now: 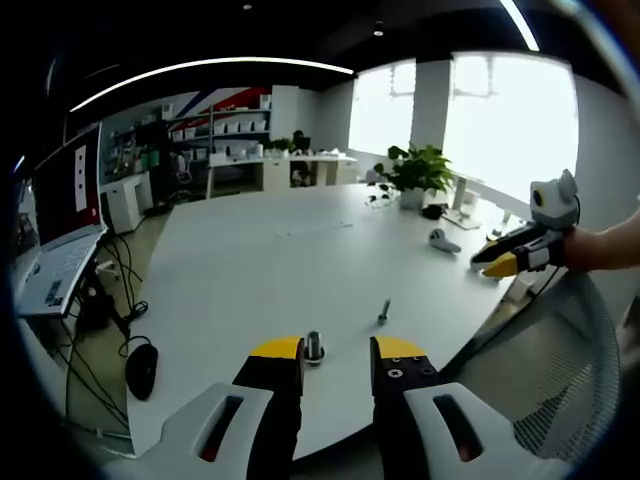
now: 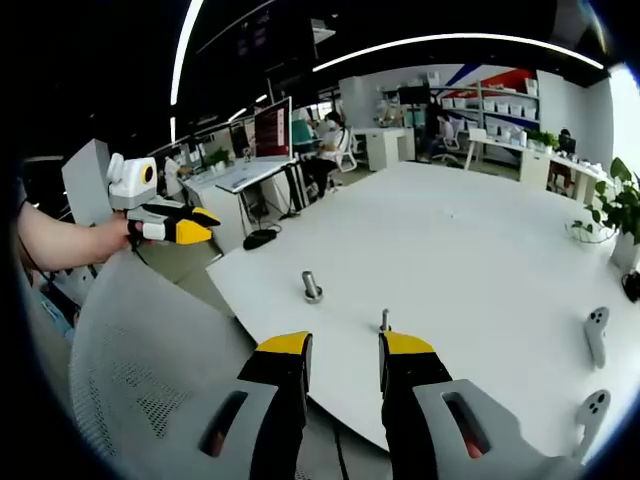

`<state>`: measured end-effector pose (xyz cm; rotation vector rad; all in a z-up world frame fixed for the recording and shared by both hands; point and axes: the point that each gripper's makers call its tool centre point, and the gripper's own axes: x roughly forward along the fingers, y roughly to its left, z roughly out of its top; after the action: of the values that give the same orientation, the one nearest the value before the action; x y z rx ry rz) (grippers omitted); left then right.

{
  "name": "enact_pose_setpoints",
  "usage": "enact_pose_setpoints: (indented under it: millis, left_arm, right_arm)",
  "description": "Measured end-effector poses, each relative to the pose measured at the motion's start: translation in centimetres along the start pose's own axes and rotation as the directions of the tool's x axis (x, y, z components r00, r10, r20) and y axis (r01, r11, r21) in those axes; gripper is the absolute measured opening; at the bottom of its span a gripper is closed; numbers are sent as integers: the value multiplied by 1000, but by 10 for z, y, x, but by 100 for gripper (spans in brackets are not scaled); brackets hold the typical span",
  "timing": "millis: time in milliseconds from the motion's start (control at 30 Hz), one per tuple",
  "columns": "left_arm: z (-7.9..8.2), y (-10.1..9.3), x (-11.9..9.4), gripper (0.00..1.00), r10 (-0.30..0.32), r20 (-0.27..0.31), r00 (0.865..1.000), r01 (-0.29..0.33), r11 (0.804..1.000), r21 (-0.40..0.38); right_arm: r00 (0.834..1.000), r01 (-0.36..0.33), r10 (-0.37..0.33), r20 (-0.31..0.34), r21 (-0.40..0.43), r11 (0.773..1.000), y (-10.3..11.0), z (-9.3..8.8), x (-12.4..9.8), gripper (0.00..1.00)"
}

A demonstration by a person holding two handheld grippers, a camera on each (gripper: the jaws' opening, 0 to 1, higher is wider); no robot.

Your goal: Place the washer onto the threaded stud by aligning its center hole with the stud, sliding it down to the base, and recovering from edge contact or off-axis alignment until the washer reaches the visible bottom stop.

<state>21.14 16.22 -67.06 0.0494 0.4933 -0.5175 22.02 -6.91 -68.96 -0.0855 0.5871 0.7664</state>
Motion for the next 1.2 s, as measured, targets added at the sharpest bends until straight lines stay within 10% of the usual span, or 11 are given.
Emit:
enact_pose_setpoints:
  millis: [1200]
  left_arm:
    - [-1,-7,2,24,-24,-11,1000,24,999,26]
  right_arm:
    - [992,119,-119,-42,10,993,-24,-18,-1,34]
